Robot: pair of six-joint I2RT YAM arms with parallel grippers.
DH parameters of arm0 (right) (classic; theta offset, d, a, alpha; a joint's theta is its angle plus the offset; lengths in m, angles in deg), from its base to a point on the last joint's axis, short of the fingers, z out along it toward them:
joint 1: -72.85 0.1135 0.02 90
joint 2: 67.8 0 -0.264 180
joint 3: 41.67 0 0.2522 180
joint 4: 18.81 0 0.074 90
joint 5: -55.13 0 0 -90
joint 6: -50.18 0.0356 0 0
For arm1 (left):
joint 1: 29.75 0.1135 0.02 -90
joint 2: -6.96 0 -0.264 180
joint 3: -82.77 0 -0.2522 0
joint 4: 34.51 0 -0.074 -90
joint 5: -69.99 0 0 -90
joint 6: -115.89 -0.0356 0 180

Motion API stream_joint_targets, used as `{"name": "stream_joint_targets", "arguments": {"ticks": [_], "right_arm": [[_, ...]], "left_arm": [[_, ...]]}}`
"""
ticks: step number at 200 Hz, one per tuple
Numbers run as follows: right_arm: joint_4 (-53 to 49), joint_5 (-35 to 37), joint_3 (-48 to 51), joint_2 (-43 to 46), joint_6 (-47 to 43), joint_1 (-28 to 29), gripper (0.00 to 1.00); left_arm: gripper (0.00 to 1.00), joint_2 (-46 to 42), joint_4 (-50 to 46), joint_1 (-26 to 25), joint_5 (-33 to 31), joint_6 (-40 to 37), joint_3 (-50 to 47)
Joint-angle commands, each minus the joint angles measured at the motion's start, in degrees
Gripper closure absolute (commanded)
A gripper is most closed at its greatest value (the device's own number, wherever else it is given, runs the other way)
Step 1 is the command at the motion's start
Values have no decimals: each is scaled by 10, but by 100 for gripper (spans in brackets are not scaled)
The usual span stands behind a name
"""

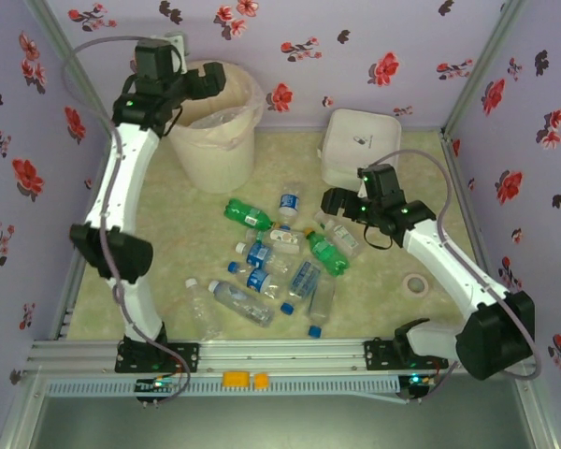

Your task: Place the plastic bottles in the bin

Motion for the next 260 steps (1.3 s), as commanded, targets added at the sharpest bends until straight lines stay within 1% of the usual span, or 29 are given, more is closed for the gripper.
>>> {"name": "stream_joint_targets", "arguments": {"ticks": [1, 29, 54, 79, 90, 104, 121, 140, 167, 188, 214, 236, 260], "right_arm": [[33, -38, 8, -12, -6, -1, 0], [49, -59, 15, -18, -2, 1, 0], [61, -80, 25, -18, 10, 2, 0], [69, -88, 39, -13, 24, 7, 0], [71, -88, 45, -11, 30, 9, 0], [71, -87, 53, -6, 36, 11, 0], [72, -83, 62, 2, 42, 12, 0], [71, -78, 72, 11, 48, 13, 0], [79, -78, 87, 18, 59, 14, 0], [79, -74, 95, 22, 61, 15, 0], [87, -70, 105, 29, 69, 16, 0], [83, -65, 110, 38, 71, 16, 0], [62, -55, 108, 47, 61, 17, 0]], "left_arm": [[0, -101, -73, -18, -1, -9, -85], [0, -235, -90, -39, -23, 28, -257], [0, -346, -101, -61, -25, 93, -400], [0, -432, -145, -84, -23, 165, -526], [0, -465, -156, -102, -18, 202, -583], [0, -500, -200, -130, -24, 247, -642], [0, -543, -229, -164, -30, 322, -711], [0, -584, -267, -204, -45, 382, -760], [0, -617, -331, -262, -45, 457, -809], [0, -620, -356, -296, -48, 488, -837], [4, -605, -301, -310, -43, 502, -880], [7, -573, -227, -320, -28, 510, -916], [11, -538, -176, -325, -29, 511, -937]]}}
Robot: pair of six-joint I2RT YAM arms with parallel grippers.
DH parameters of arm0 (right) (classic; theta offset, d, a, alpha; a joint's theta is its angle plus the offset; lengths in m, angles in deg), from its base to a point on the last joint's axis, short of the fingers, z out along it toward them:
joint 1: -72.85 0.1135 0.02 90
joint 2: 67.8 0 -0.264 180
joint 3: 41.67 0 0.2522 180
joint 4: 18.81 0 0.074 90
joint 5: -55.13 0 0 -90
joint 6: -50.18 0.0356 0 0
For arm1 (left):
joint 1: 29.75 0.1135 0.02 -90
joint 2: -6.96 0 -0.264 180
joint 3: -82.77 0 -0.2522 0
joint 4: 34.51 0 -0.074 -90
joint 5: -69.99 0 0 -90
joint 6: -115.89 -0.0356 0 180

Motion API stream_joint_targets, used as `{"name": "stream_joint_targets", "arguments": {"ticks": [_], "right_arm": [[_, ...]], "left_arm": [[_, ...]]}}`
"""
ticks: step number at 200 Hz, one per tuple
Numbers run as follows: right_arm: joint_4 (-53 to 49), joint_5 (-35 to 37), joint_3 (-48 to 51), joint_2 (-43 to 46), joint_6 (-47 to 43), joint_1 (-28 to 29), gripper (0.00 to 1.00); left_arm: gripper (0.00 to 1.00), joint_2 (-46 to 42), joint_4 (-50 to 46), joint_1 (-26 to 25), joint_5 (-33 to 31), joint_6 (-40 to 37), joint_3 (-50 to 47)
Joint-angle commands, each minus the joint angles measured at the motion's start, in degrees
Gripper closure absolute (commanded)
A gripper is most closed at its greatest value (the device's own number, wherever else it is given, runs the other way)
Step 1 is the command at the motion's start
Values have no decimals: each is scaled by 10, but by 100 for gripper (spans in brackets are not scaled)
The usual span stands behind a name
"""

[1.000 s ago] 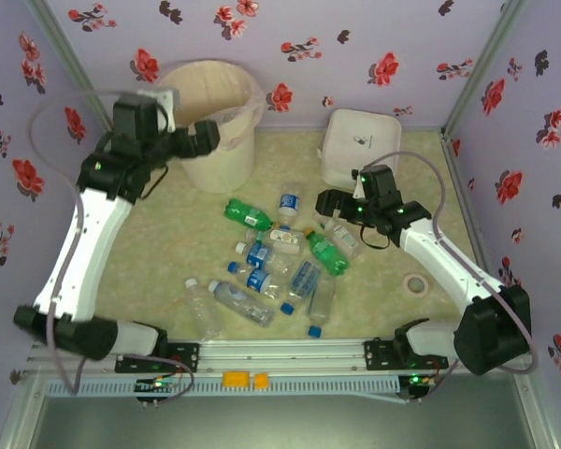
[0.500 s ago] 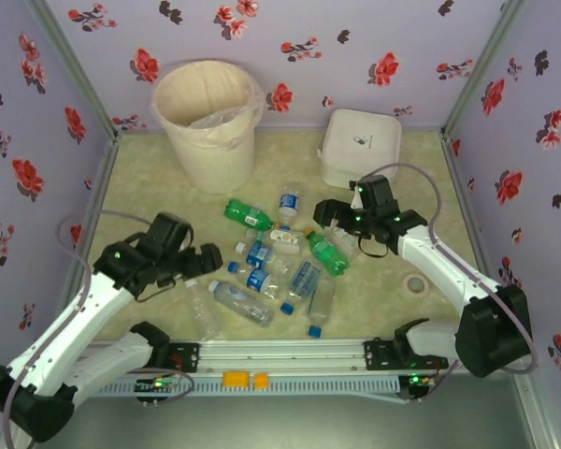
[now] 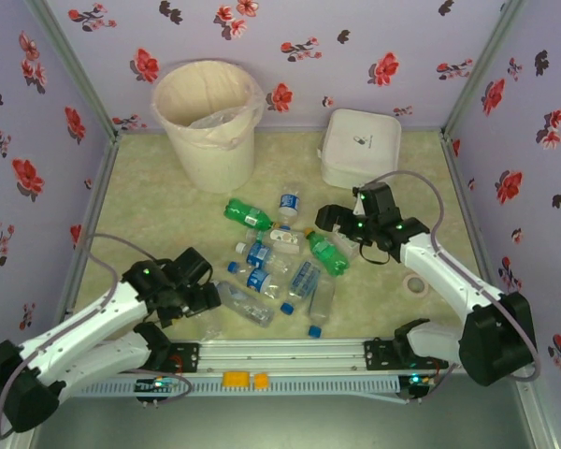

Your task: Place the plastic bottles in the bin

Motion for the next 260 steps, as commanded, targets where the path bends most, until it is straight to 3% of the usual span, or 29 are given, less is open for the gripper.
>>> {"name": "stream_joint_targets", "arguments": {"ticks": [1, 61, 136, 177, 226, 260], "right_arm": [[-13, 21, 1, 22, -1, 5, 0], [-38, 35, -3, 36, -5, 5, 1], [-63, 47, -26, 16, -26, 4, 0], [-68, 62, -50, -1, -40, 3, 0], [-51, 64, -43, -1, -30, -2, 1], [-44, 66, -40, 0, -24, -12, 0]], "left_arm": [[11, 25, 70, -7, 1, 24, -20], [32, 81, 137, -8, -18, 7, -46], [44, 104, 155, -7, -59, 0, -49], [50, 110, 113, 5, -72, -29, -28], [50, 80, 68, 84, -75, -82, -7], [50, 64, 52, 195, -76, -158, 40]]}}
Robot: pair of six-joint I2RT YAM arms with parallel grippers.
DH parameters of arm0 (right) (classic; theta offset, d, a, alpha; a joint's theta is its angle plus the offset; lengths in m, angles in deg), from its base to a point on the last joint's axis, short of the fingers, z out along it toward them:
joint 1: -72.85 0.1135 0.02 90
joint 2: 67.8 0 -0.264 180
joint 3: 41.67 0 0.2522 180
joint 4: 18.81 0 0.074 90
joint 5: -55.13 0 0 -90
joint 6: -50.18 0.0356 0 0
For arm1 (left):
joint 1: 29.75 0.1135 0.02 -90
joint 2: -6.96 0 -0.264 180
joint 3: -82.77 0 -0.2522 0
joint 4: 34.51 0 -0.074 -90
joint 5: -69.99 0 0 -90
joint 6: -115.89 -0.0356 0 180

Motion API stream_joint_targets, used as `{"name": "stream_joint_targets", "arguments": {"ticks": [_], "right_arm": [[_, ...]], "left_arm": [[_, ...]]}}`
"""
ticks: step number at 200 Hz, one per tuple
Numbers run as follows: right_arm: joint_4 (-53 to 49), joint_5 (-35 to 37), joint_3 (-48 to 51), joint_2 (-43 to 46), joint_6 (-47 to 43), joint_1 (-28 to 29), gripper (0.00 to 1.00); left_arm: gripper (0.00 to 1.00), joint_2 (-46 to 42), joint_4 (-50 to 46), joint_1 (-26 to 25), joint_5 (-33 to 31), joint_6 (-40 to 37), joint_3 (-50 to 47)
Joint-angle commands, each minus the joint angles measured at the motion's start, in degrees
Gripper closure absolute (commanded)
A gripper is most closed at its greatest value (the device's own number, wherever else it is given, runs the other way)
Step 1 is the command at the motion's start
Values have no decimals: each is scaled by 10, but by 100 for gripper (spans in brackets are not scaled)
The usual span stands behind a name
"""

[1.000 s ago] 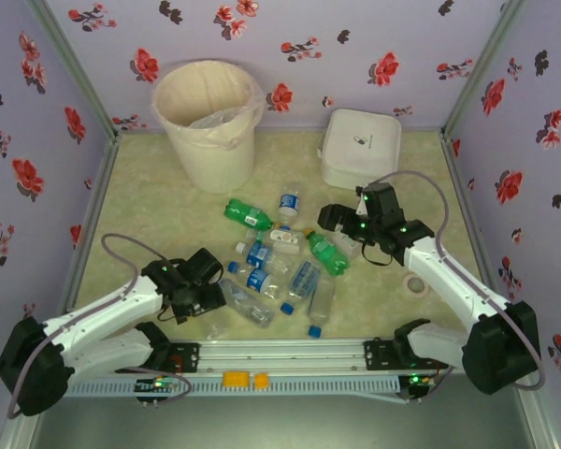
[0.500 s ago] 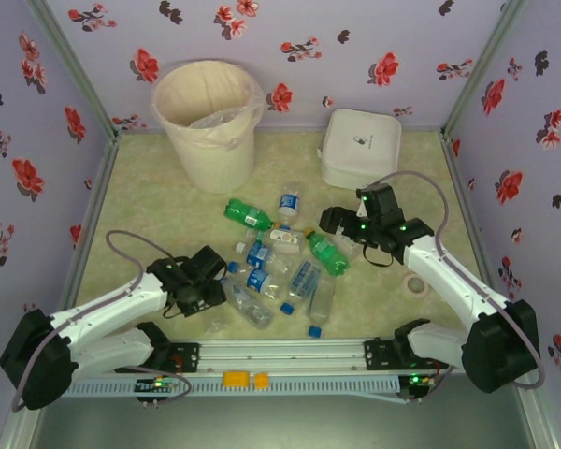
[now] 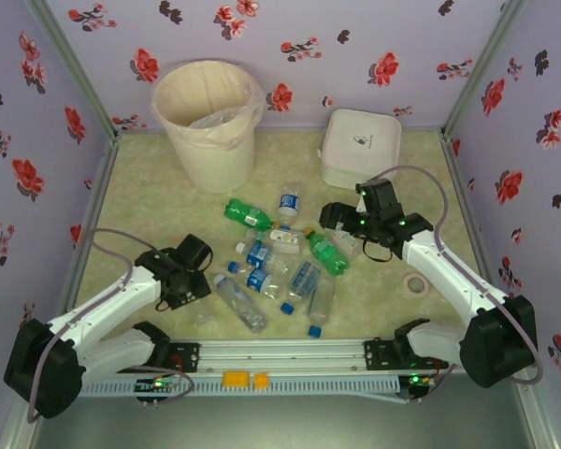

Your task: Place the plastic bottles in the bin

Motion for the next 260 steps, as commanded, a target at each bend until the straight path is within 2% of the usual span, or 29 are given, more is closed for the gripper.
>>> {"name": "stream_joint_targets", "arguments": {"ticks": [1, 29, 58, 78, 115, 152, 209, 233, 260], "right_arm": [[14, 17, -6, -1, 4, -9, 0], [26, 16, -1, 3, 17, -20, 0], [21, 9, -7, 4, 17, -30, 0], [13, 8, -12, 3, 14, -36, 0], [15, 8, -10, 10, 18, -44, 0], [21, 5, -10, 6, 17, -48, 0], [39, -11, -7, -16, 27, -49, 0], [33, -9, -11, -20, 24, -50, 0], [23, -6, -18, -23, 20, -51, 0]], "left_arm": [[50, -17, -33, 64, -20, -73, 47], [50, -15, -9, 134, -19, -124, 97], [51, 2, 16, 168, -20, -161, 162], [52, 2, 30, 183, -21, -177, 212], [53, -7, 56, 207, -61, -214, 320], [54, 21, 119, 210, -73, -269, 443], [55, 170, 267, 210, -7, -308, 600], [55, 266, 278, 212, 23, -322, 703], [55, 384, 235, 211, 45, -357, 862]]}}
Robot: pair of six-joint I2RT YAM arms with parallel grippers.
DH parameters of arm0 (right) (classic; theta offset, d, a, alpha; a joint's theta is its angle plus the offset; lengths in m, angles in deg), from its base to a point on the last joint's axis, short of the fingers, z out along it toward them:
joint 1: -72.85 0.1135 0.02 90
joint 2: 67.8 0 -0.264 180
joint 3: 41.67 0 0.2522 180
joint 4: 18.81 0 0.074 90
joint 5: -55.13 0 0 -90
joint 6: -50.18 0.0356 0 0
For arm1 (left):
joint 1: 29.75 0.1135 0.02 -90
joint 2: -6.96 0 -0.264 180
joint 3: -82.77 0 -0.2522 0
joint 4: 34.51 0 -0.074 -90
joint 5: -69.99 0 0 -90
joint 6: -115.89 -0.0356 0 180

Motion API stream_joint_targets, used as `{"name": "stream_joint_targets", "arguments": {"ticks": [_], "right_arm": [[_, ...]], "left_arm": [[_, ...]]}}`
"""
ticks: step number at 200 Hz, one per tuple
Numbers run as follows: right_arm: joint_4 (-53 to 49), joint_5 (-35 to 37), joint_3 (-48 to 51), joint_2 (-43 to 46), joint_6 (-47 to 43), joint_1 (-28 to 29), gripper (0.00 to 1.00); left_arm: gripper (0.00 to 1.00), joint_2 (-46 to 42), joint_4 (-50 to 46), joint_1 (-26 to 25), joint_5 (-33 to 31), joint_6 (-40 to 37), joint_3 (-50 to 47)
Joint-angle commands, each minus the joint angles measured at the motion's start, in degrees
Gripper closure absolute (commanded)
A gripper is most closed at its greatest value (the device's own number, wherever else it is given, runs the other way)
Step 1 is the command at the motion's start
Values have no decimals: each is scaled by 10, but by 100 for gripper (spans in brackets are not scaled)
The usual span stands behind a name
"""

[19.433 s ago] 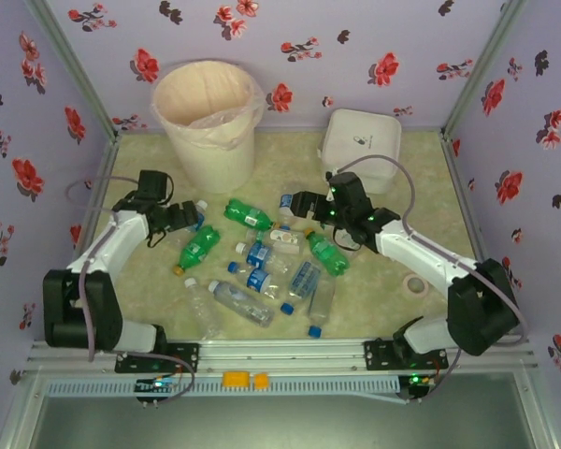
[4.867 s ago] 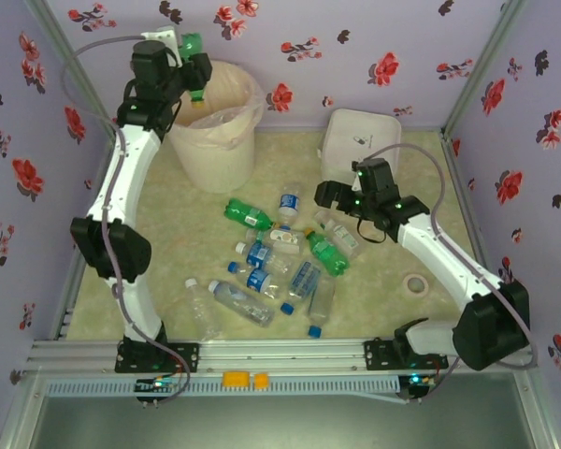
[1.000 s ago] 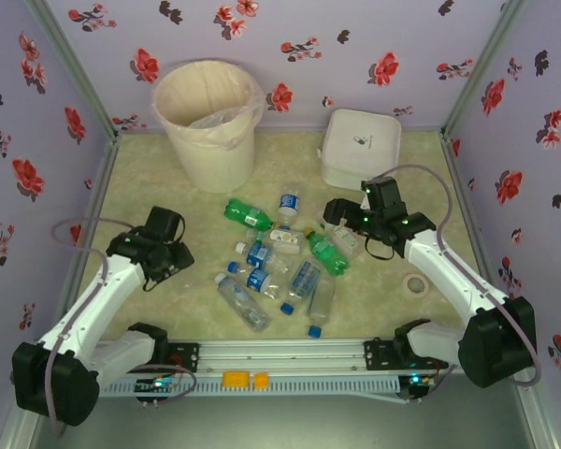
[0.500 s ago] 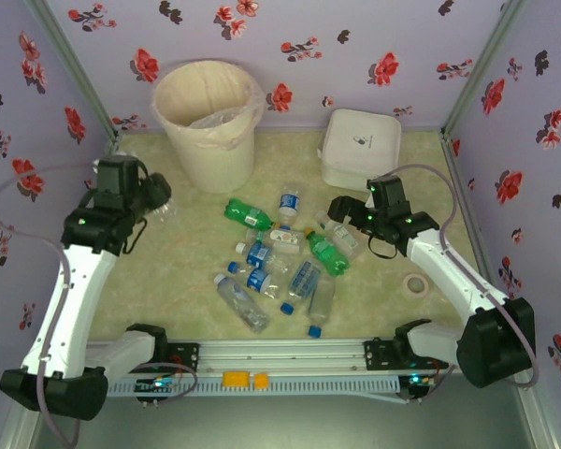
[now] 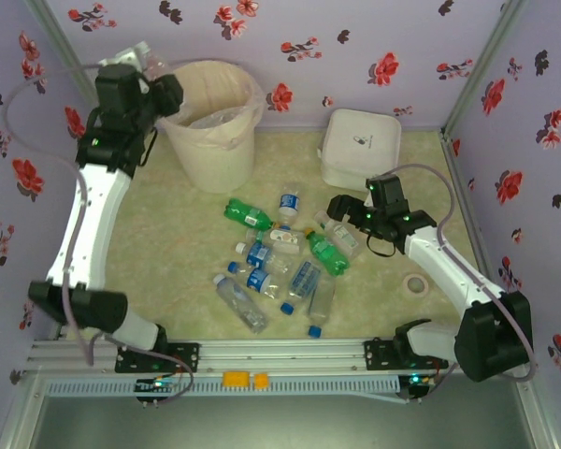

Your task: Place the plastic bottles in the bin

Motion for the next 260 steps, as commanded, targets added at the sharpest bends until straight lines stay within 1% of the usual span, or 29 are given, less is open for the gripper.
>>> {"name": "stream_joint_targets", "arguments": {"ticks": [1, 30, 48, 60, 90, 111, 121, 128, 154, 189, 212, 230, 244, 260], "right_arm": [[-3, -2, -18, -4, 3, -4, 0], [-16, 2, -29, 5, 1, -6, 0], [-20, 8, -27, 18, 5, -5, 0], [-26, 12, -25, 25, 4, -6, 0], [-37, 15, -15, 37, 7, -7, 0], [-45, 15, -7, 42, 13, -6, 0], [-51, 16, -6, 43, 12, -7, 0], [-55, 18, -4, 43, 12, -7, 0], [-65, 34, 6, 46, 16, -7, 0], [-62, 36, 6, 34, 21, -7, 0], [-52, 32, 4, 18, 24, -6, 0], [-55, 31, -4, 3, 25, -7, 0], [-59, 30, -10, -7, 24, -7, 0], [-62, 28, -15, -17, 23, -7, 0]], "left_arm": [[55, 71, -1, 3, 36, -48, 116], [56, 187, -74, 3, 45, -66, 261], [55, 242, -107, 4, 47, -71, 317], [55, 264, -117, 3, 48, -71, 329], [55, 294, -127, 4, 46, -70, 316], [52, 309, -140, 4, 43, -72, 317], [49, 313, -144, 3, 43, -72, 319], [44, 313, -145, 3, 44, -69, 318], [21, 307, -147, 3, 47, -63, 326], [6, 269, -145, 1, 54, -65, 328], [2, 226, -134, -3, 66, -72, 305], [0, 185, -116, -8, 73, -75, 270], [0, 150, -98, -14, 79, -72, 229], [0, 100, -64, -24, 105, -70, 164]]}}
